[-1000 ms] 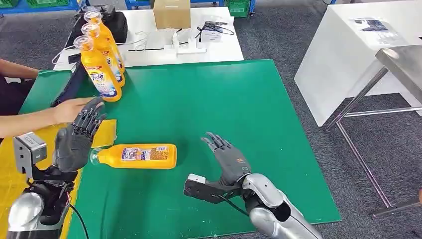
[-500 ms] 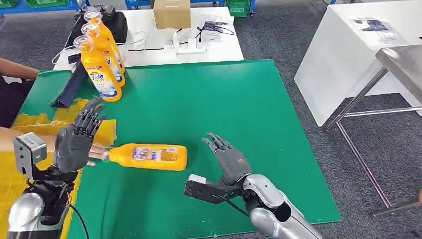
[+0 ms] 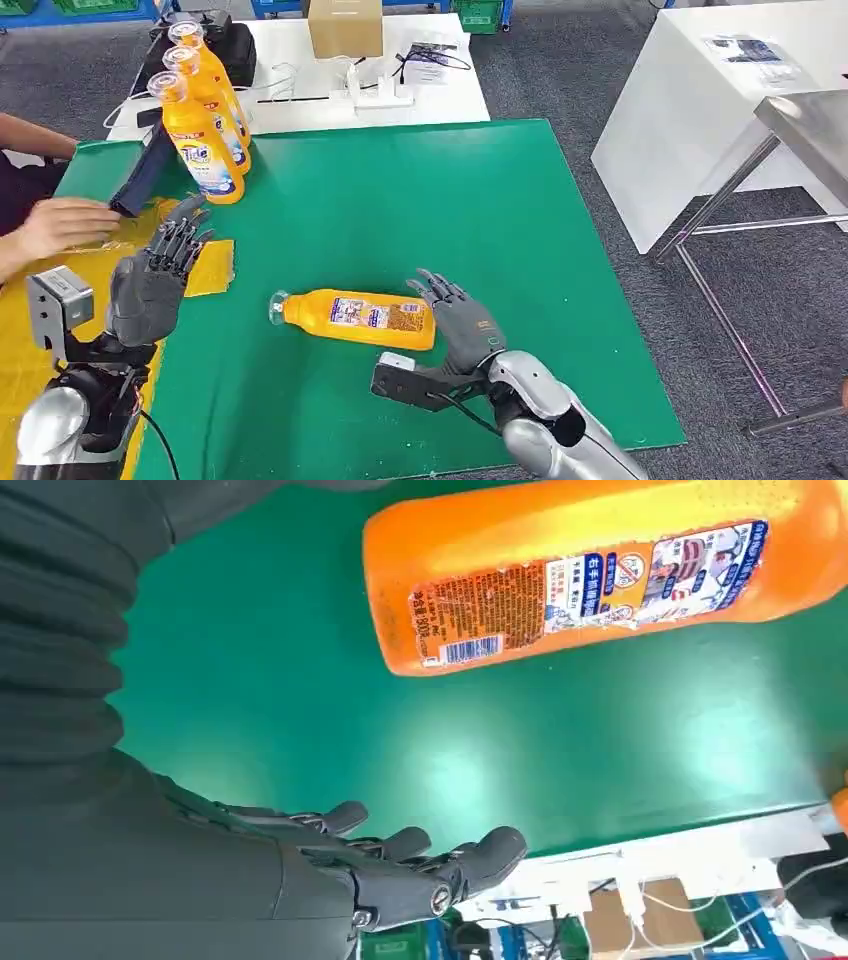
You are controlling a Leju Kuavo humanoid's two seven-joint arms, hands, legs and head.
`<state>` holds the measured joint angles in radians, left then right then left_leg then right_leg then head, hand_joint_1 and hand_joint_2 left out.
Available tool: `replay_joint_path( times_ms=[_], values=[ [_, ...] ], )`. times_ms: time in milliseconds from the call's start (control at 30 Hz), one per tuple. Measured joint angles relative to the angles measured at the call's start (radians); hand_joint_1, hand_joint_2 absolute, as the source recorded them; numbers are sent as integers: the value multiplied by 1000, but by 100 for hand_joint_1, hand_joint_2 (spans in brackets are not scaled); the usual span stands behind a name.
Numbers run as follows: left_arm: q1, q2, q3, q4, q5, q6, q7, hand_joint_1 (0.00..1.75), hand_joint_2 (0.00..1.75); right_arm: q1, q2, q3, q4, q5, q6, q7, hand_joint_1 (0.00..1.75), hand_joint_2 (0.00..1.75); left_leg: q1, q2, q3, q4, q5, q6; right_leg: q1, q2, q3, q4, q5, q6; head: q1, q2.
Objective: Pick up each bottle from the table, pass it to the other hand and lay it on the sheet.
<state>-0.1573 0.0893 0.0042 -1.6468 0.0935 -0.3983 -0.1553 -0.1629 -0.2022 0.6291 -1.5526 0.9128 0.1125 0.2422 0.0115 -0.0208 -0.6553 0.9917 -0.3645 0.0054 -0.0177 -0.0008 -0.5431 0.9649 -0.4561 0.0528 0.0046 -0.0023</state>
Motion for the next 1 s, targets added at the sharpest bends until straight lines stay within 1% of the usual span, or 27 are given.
replay_joint_path(
  times_ms=[367,600,767,1000],
  values=[
    [0,0,1,0,0,0,0,0,0,6,-11,0,10,10,15,7,0,175,0,0,0,0,0,0,0,0,0,0,0,0,0,0],
    [-7,0,0,2,0,0,3,0,0,-3,-11,-12,47,21,31,37,0,175,0,0,0,0,0,0,0,0,0,0,0,0,0,0],
    [-30,0,-2,14,13,-6,10,0,0,-60,16,-32,127,36,43,71,0,175,0,0,0,0,0,0,0,0,0,0,0,0,0,0],
    [-77,-13,-20,31,28,-17,39,0,0,-172,107,-37,264,29,87,106,0,175,0,0,0,0,1,0,0,0,0,0,1,0,0,0]
  ],
)
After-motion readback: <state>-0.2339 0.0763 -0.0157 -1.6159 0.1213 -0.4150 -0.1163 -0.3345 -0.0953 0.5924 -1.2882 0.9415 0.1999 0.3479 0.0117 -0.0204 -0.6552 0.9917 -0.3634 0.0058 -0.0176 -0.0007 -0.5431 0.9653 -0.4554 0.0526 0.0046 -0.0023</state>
